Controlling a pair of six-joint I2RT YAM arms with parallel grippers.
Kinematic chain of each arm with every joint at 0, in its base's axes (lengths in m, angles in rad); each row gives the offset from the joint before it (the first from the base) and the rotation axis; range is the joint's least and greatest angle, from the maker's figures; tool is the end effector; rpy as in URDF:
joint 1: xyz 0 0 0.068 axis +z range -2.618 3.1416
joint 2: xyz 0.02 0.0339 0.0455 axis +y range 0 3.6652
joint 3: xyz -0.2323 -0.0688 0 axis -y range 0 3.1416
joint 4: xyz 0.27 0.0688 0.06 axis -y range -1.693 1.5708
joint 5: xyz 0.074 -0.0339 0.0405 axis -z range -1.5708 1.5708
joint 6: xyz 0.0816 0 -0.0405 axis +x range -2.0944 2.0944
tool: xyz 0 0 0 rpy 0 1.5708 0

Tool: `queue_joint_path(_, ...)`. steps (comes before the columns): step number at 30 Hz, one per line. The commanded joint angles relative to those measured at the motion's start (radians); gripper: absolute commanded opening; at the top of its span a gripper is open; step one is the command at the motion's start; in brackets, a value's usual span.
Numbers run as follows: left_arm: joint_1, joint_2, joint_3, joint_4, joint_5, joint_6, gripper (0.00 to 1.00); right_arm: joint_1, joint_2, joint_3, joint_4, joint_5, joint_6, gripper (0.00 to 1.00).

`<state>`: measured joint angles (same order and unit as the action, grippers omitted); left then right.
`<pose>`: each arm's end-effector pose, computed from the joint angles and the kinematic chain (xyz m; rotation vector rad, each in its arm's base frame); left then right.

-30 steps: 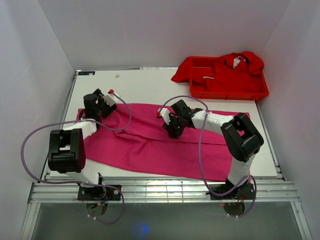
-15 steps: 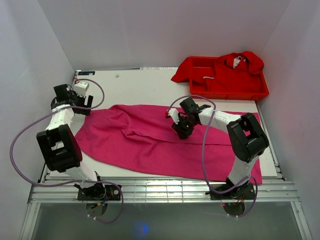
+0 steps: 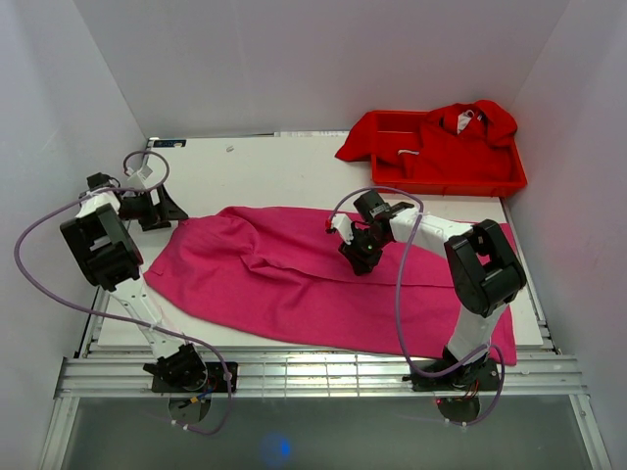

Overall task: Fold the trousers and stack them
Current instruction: Flatten the trousers out

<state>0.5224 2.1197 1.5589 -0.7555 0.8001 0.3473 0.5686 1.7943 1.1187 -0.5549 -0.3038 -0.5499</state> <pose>0.4059 0.1662 0.0923 -0.0826 2.4658 -0.8120 0.2990 0.2200 0.0748 -1.5337 2.3128 0.4291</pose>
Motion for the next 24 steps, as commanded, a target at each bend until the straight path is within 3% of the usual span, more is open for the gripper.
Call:
queue_joint_path(1, -0.007, 0.022, 0.052, -0.053, 0.234, -0.073, 0.98, -0.007, 0.073, -0.039, -0.188, 0.029, -0.001, 0.37)
queue_joint_path(9, -0.019, 0.100, 0.050, -0.172, 0.373, -0.033, 0.95, -0.006, 0.091, 0.006, -0.201, 0.035, 0.002, 0.37)
queue_joint_path(10, -0.019, 0.106, 0.056, -0.200, 0.382, -0.007, 0.90, -0.007, 0.096, 0.012, -0.203, 0.035, 0.002, 0.36)
queue_joint_path(11, -0.019, 0.106, 0.064, -0.267, 0.396, 0.059, 0.73, -0.007, 0.097, 0.016, -0.206, 0.035, 0.002, 0.36)
queue_joint_path(13, -0.019, 0.097, 0.099, -0.347, 0.427, 0.142, 0.53, -0.009, 0.096, 0.030, -0.206, 0.034, 0.004, 0.36)
queue_joint_path(14, -0.019, 0.068, 0.108, -0.417, 0.433, 0.235, 0.38, -0.009, 0.096, 0.033, -0.204, 0.031, 0.005, 0.36)
queue_joint_path(15, -0.019, 0.043, 0.112, -0.442, 0.435, 0.274, 0.32, -0.009, 0.097, 0.038, -0.204, 0.025, 0.011, 0.36)
queue_joint_path(16, -0.019, 0.011, 0.098, -0.452, 0.426, 0.306, 0.27, -0.009, 0.097, 0.046, -0.204, 0.020, 0.016, 0.36)
queue_joint_path(18, -0.025, -0.149, 0.049, -0.450, 0.394, 0.396, 0.00, -0.010, 0.099, 0.055, -0.201, 0.012, 0.024, 0.35)
queue_joint_path(20, -0.038, -0.190, 0.008, -0.458, 0.351, 0.419, 0.00, -0.010, 0.100, 0.062, -0.200, 0.009, 0.031, 0.34)
queue_joint_path(24, -0.123, -0.431, -0.167, -0.510, 0.223, 0.661, 0.00, -0.015, 0.105, 0.076, -0.194, 0.009, 0.042, 0.31)
